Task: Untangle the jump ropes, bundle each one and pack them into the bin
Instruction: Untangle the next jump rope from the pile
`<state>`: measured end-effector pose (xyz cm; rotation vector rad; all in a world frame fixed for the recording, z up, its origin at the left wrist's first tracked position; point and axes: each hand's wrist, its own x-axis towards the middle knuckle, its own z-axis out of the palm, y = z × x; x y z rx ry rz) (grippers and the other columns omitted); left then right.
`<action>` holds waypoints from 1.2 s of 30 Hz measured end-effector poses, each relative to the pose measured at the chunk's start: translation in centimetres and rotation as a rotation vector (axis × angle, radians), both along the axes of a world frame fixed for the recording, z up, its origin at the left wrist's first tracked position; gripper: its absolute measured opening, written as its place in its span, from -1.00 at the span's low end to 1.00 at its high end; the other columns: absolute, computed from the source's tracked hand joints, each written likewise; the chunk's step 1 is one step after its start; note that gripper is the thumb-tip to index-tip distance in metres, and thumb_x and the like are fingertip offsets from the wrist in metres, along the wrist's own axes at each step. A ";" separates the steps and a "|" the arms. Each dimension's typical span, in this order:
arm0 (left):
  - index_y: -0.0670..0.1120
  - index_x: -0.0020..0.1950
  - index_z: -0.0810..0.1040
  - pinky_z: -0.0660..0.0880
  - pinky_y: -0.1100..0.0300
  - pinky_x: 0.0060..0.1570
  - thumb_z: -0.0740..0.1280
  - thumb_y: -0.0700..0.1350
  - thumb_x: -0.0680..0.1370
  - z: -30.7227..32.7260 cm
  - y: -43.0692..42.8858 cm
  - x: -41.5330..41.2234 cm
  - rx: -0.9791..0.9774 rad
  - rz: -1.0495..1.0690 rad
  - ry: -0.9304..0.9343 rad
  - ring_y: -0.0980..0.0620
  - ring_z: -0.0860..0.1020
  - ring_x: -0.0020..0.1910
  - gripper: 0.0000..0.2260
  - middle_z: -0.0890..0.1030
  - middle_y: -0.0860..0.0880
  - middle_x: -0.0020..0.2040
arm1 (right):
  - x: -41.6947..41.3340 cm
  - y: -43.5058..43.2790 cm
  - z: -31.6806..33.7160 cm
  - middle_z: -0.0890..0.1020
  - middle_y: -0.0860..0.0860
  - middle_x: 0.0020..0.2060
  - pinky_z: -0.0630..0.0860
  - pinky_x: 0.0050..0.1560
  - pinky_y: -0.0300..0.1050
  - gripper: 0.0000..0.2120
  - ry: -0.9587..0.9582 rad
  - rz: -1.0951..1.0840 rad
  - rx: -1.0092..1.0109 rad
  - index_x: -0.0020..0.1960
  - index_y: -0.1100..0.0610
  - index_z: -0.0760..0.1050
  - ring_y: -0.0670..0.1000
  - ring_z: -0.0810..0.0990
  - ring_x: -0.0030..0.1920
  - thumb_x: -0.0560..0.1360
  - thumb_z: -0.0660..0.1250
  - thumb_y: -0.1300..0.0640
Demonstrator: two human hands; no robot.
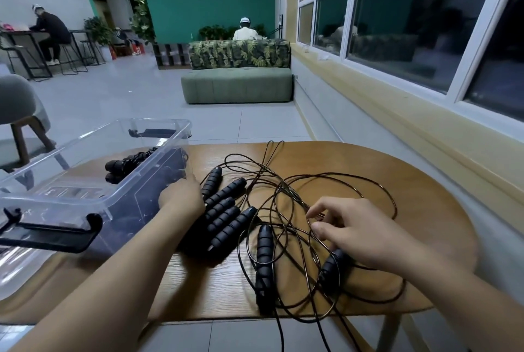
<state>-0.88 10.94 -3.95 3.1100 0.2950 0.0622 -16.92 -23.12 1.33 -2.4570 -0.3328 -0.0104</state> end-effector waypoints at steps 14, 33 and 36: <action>-0.01 0.09 0.58 0.53 0.08 0.01 0.48 0.06 0.45 7.0 -2.1 -4.1 -0.660 -0.073 -0.383 -0.03 0.62 0.04 -0.72 0.67 0.05 -0.03 | 0.4 1.0 0.7 0.74 -0.10 -0.19 0.69 -0.03 0.05 -0.90 -0.060 -0.006 0.111 0.08 -0.14 0.65 -0.08 0.74 -0.20 0.67 0.40 0.06; 0.11 0.33 0.46 0.43 0.23 0.26 0.47 0.37 0.44 7.7 -9.5 -9.0 -0.764 -0.694 -0.491 0.17 0.48 0.28 -0.42 0.51 0.17 0.27 | 0.4 1.9 2.3 0.64 0.08 -0.23 0.51 -0.30 0.02 -0.91 0.056 -0.010 0.611 0.15 0.09 0.53 0.08 0.54 -0.32 0.66 0.36 0.20; 0.19 0.34 0.53 0.45 0.03 0.37 0.42 0.27 0.54 6.5 -8.7 -7.6 -0.699 -0.734 -0.369 0.19 0.49 0.33 -0.59 0.55 0.23 0.31 | 0.1 1.6 2.6 0.63 0.12 -0.22 0.49 -0.32 -0.03 -0.88 0.084 0.060 0.617 0.17 0.14 0.55 0.12 0.52 -0.31 0.65 0.38 0.23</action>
